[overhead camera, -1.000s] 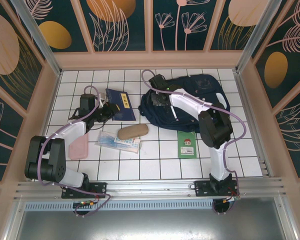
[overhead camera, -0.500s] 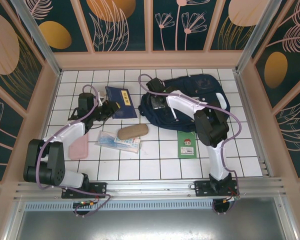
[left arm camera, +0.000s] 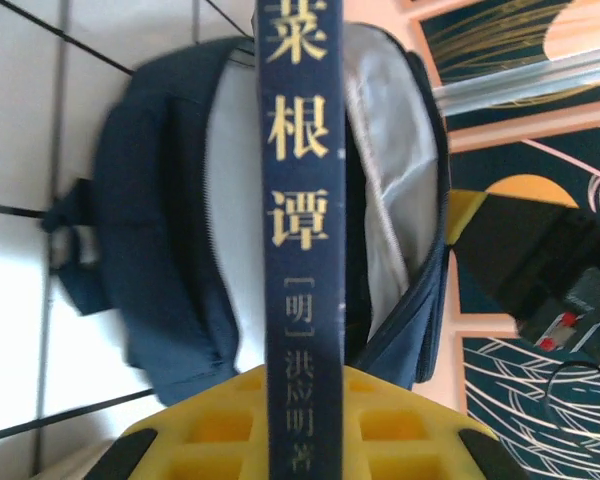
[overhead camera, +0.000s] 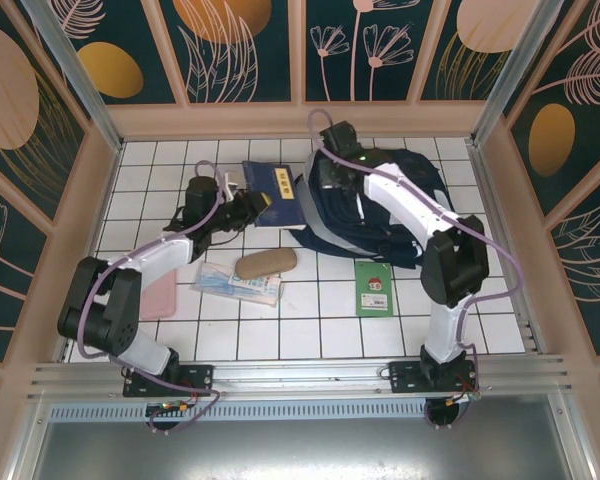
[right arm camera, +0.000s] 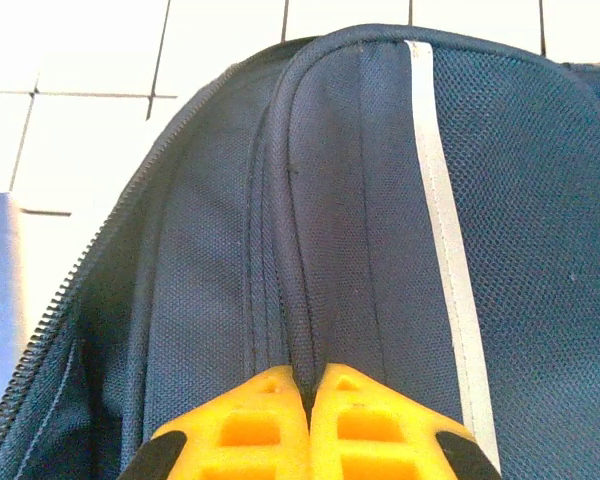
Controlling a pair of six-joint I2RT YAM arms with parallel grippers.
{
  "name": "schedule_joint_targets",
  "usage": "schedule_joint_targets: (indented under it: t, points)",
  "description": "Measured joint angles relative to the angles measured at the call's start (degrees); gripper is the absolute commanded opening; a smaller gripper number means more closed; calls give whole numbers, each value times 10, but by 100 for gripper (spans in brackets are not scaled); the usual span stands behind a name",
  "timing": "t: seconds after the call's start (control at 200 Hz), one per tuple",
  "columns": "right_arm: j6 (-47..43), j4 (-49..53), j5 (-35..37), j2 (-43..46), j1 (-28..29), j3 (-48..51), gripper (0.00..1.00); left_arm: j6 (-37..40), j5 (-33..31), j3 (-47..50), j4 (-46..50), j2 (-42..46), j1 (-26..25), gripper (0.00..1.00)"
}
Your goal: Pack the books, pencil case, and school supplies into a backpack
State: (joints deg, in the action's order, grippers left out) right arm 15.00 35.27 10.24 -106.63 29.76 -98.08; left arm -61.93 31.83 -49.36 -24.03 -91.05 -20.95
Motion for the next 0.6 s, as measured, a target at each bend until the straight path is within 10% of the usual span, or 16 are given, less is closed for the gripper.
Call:
schedule_joint_targets:
  t: [0.6]
  points:
    - [79,-11,-240,110,-148,32,0,-80,-66,-280,-57,-276,-153,0]
